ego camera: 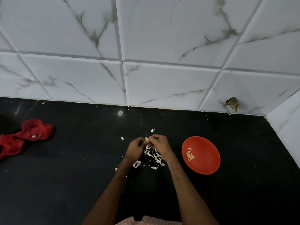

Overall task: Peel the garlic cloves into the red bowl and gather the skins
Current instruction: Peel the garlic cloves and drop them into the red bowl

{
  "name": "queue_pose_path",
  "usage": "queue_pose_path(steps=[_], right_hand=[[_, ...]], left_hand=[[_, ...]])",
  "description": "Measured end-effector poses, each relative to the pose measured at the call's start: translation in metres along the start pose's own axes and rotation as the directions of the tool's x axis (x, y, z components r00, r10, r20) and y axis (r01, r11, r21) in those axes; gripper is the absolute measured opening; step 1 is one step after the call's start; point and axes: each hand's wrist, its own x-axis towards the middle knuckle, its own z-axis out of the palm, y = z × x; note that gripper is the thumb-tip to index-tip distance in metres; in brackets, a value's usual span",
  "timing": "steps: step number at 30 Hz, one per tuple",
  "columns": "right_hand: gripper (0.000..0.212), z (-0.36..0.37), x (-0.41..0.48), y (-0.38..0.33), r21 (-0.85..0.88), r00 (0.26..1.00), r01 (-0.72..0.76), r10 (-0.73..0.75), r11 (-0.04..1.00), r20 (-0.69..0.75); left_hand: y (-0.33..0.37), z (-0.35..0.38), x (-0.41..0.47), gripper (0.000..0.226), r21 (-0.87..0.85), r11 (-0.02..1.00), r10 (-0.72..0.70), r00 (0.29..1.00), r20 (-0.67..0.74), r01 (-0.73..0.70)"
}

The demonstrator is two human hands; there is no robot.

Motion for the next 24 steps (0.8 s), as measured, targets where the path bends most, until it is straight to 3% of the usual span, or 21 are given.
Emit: queue_pose_path(steps=[3,11,15,20,24], right_hand=[[0.013,0.0,-0.002,-0.002,0.057,1.0,0.001,-0.002,0.998,0.001],[0.016,0.0,-0.006,-0.006,0.138,0.998,-0.056,0.055,0.989,0.011],[0.015,-0.001,-0.012,-0.007,0.085,0.994,-0.099,0.094,0.991,0.055],[0.017,-0.005,-0.008,-0.001,0.088,0.994,-0.108,0.108,0.99,0.003],[0.033,-0.002,-0.003,-0.005,0.062,0.997,-0.078,0.078,0.995,0.004]], left_hand=[[0.002,0.003,0.0,0.02,0.004,1.0,-0.013,1.0,-0.004,0.013],[0.018,0.004,-0.01,0.026,-0.314,0.938,-0.143,0.989,0.045,0.149],[0.022,0.0,-0.009,0.03,-0.438,0.878,-0.194,0.98,0.047,0.195],[0.022,-0.002,-0.01,0.029,-0.381,0.909,-0.163,0.985,0.053,0.171],[0.02,0.001,-0.008,0.028,-0.27,0.958,-0.101,0.995,0.009,0.099]])
